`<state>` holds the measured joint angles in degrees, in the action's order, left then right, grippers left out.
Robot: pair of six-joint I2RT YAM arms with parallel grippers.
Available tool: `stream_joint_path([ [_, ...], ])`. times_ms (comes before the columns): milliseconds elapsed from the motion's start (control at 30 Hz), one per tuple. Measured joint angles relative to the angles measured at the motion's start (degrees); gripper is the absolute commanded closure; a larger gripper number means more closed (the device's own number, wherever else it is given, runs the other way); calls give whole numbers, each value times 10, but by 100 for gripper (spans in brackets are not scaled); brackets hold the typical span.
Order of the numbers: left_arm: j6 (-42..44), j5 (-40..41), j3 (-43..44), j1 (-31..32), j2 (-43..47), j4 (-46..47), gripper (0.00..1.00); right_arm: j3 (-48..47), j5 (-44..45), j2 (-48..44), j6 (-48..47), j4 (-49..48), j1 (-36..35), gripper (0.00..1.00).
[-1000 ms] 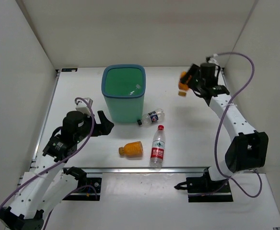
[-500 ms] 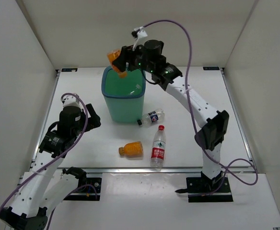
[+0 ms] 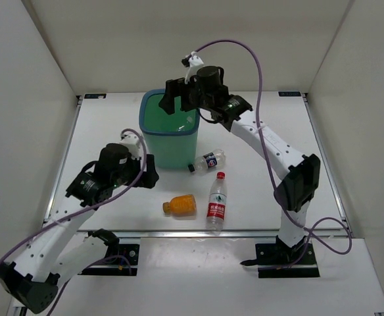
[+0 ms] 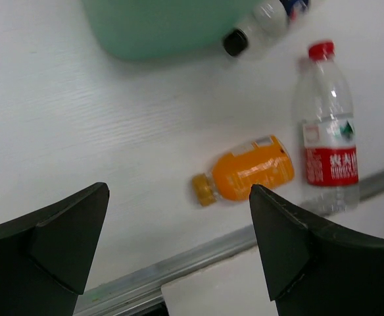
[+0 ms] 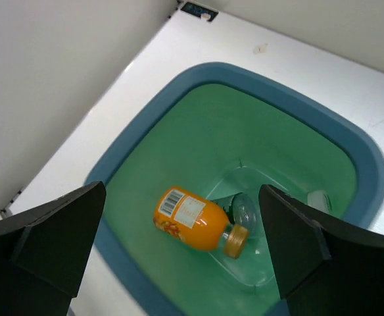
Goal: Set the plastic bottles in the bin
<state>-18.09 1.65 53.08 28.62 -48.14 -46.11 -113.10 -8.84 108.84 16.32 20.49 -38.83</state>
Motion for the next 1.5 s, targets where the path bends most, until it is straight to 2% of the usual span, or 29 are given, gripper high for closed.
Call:
stream_joint_path([
  [133, 35, -60, -5, 46, -53, 20, 1, 31, 2, -73, 6, 18, 18, 0],
  [233, 62, -89, -16, 91, -99, 42, 2, 130, 27, -171, 11, 33, 59, 1],
  [300, 78, -110, -20, 111, -125, 51, 1, 211, 40, -241, 17, 54, 108, 1],
  [500, 134, -162, -25, 135, -181, 67, 1, 439, 56, -384, 40, 143, 370, 1],
  [600, 153, -169, -25, 155, -216, 73, 1, 511, 68, -432, 39, 195, 414, 1],
  [767, 181, -176, -31, 170, -267, 85, 2, 557, 30, -493, 32, 208, 476, 1],
  [1033, 201, -131, -29, 216, -355, 113, 3, 585, 31, -522, 32, 205, 471, 0],
  [1067, 202, -124, -29, 223, -367, 116, 6, 589, 33, -524, 32, 206, 472, 1],
  [1100, 202, -115, -29, 228, -376, 118, 13, 594, 33, -527, 32, 205, 473, 1],
  [1133, 201, -108, -29, 232, -383, 120, 24, 599, 32, -531, 32, 206, 474, 1],
  [1167, 197, -102, -29, 234, -385, 122, 28, 604, 32, -534, 32, 207, 476, 1],
  [1233, 199, -90, -29, 237, -383, 127, 43, 614, 32, -544, 32, 207, 480, 1],
  [1267, 198, -83, -29, 237, -380, 132, 47, 617, 32, -547, 32, 209, 480, 0],
  [1400, 195, -73, -27, 236, -346, 136, 50, 624, 31, -556, 32, 209, 477, 1],
  [1500, 191, -73, 5, 238, -301, 116, 46, 630, 28, -557, 34, 207, 463, 0],
])
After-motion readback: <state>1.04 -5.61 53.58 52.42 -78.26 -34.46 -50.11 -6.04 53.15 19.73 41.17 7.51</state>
